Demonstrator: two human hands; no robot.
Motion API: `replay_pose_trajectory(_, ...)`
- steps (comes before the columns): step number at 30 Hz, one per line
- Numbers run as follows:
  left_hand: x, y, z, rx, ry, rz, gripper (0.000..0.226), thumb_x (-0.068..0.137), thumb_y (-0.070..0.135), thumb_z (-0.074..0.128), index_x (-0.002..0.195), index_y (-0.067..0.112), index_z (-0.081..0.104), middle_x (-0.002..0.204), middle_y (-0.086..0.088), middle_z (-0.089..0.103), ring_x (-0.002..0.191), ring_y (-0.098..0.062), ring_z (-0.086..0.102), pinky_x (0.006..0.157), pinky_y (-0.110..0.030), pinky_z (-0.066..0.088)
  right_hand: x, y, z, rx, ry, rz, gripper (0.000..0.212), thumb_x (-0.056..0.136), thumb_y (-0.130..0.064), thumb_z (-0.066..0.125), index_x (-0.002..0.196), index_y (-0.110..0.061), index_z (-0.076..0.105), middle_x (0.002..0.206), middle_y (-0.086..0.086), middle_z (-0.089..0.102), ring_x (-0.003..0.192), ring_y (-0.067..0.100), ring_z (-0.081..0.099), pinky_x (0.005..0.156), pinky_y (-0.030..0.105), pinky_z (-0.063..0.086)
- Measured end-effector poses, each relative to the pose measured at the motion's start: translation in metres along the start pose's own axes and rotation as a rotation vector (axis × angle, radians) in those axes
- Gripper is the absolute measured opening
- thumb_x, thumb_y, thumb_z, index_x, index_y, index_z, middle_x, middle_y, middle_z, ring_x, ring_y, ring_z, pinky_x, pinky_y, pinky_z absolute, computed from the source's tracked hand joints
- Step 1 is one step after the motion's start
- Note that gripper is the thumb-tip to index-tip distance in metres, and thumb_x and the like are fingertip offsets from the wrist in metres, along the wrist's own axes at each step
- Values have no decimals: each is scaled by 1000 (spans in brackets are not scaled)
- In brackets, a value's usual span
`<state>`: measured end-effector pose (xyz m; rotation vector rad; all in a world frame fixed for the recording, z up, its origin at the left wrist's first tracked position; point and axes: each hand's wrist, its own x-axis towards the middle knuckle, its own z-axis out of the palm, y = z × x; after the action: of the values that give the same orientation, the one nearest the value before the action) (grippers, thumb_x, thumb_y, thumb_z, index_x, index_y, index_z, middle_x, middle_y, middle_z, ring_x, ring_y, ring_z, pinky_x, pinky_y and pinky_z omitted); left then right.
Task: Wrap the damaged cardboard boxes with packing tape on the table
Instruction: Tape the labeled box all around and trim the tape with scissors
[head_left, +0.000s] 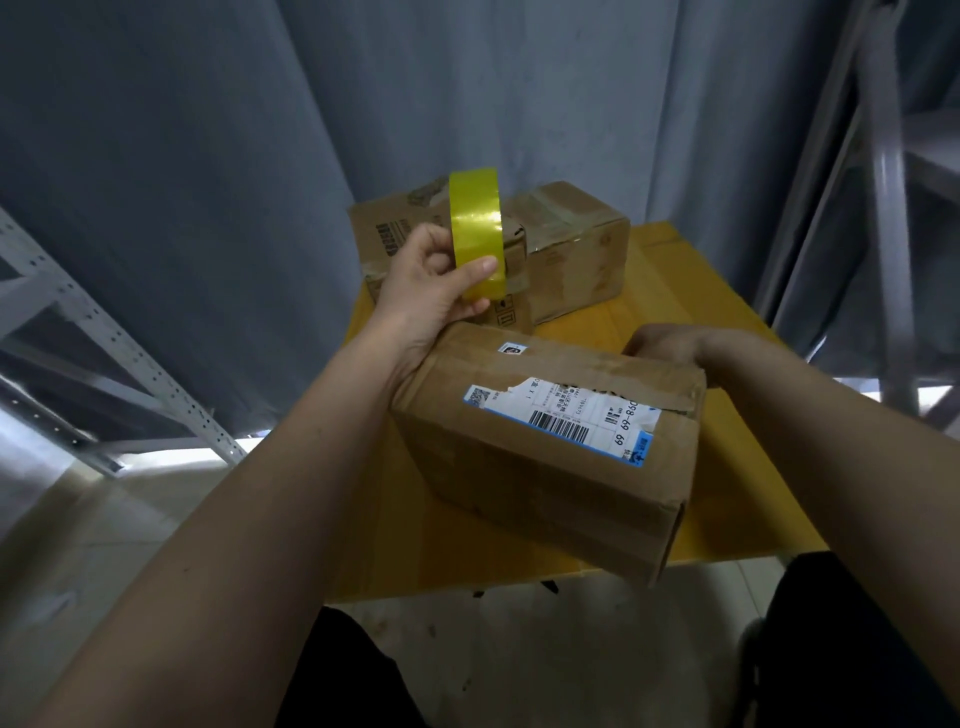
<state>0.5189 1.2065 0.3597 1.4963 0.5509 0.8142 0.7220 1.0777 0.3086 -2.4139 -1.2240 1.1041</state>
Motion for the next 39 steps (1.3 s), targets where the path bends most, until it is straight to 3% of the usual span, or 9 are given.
replay_pose_trajectory(5,-3,14,5,-10,-18,-18,24,88,3,66,94,16,48,87,-3,72,76,-18,70,60,-26,55,-23,-18,-11,394,84,-199,29,86,-26,69,103,-3,65,92,8,70,76,15,66,55,19,54)
replay_pose_trajectory(9,-12,31,18,-79,-127,-35,21,89,3,64,94,16,50,83,0,72,74,-16,69,61,-27,56,-39,-40,-19,883,111,-384,31,89,-34,62,109,-11,58,108,15,65,104,30,64,82,32,55)
replay_pose_trajectory(12,-22,41,33,-141,-274,-69,19,88,2,62,95,15,51,85,-1,73,75,-16,70,61,-28,56,-53,-49,-26,1073,-18,-487,39,84,-37,61,117,-17,60,110,14,68,98,27,67,84,37,57)
replay_pose_trajectory(16,-38,49,57,-162,-373,-67,30,81,-12,61,99,10,54,88,-6,70,76,-18,69,63,-29,59,-60,-48,-24,1145,113,-483,31,90,1,55,119,-9,60,93,10,67,75,19,66,62,33,61)
replay_pose_trajectory(21,-44,47,94,-87,-79,-70,50,75,-24,62,114,6,53,134,-27,47,101,-27,60,75,-35,57,-59,-33,-29,1299,420,-413,31,89,4,55,114,-14,58,95,8,67,80,21,67,64,37,60)
replay_pose_trajectory(24,-44,48,112,-252,20,-178,56,77,-25,60,127,-2,47,118,-26,54,89,-27,62,75,-32,56,-62,-23,-35,1356,518,-391,33,88,4,56,116,-14,58,106,11,68,94,28,68,79,49,58)
replay_pose_trajectory(28,-50,52,136,-581,58,-393,16,87,-23,48,81,-9,54,82,-19,56,81,-26,56,100,-34,45,-69,-17,-44,1392,684,-438,28,87,2,58,108,-16,56,91,5,68,68,17,69,55,34,57)
replay_pose_trajectory(33,-59,50,158,-729,74,-544,18,92,-13,53,76,-4,54,83,-18,55,107,-29,58,101,-35,47,-76,-3,-51,1284,895,-474,24,87,-3,62,105,-18,56,100,4,68,86,26,69,57,36,58)
replay_pose_trajectory(39,-63,41,199,-718,170,-544,30,101,0,44,128,-11,50,131,-23,56,127,-31,53,107,-38,43,-84,22,-61,1182,1025,-517,18,87,-7,64,95,-20,54,98,3,66,89,20,68,55,29,56)
